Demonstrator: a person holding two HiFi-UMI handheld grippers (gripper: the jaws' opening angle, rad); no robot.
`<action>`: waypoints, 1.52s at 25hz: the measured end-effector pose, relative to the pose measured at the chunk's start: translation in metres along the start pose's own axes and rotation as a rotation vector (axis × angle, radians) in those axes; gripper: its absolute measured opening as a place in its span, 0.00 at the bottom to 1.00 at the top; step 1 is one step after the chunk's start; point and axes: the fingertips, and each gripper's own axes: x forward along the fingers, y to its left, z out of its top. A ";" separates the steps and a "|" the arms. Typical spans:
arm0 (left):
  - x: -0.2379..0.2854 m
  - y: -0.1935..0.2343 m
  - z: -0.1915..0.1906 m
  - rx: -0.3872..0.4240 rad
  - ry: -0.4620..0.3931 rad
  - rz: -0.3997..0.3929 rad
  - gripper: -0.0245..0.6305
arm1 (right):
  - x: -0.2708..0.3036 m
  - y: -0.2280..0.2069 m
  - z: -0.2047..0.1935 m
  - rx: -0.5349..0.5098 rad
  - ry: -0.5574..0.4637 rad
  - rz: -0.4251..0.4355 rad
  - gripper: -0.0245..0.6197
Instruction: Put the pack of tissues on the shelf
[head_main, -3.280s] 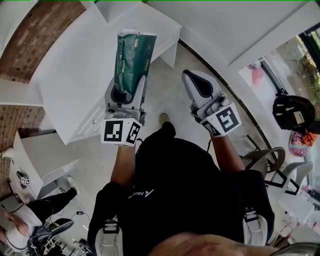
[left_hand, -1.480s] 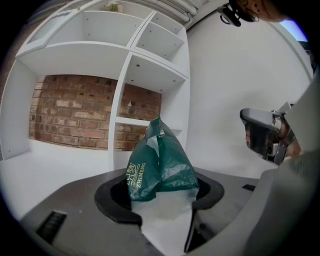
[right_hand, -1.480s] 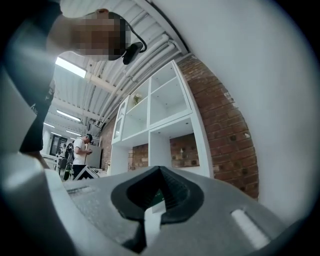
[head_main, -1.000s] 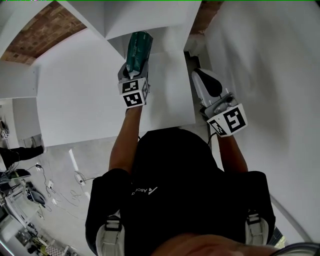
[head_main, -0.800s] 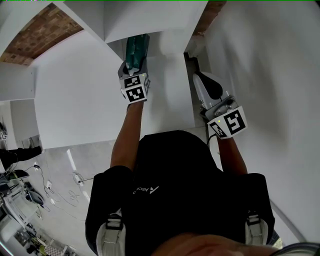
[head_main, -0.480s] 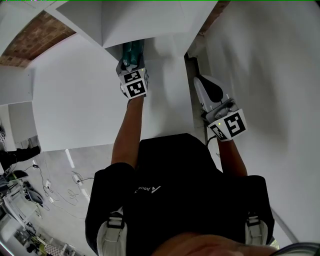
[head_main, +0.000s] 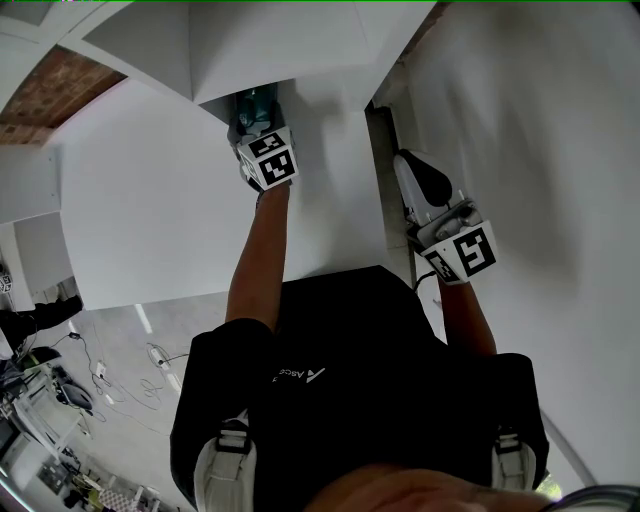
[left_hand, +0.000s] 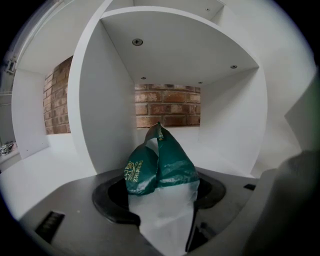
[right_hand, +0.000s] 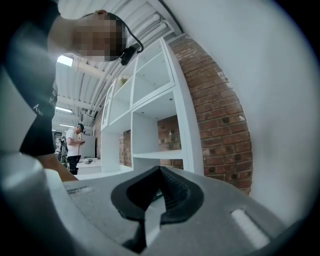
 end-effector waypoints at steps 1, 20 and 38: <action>0.001 0.001 0.001 -0.002 -0.003 0.002 0.45 | 0.000 0.000 -0.001 0.004 0.002 -0.002 0.04; -0.050 -0.003 0.027 0.016 -0.124 0.002 0.61 | -0.009 0.024 -0.006 0.001 0.008 0.026 0.04; -0.240 -0.051 0.110 -0.015 -0.422 -0.481 0.51 | -0.008 0.085 0.018 0.032 -0.118 0.121 0.04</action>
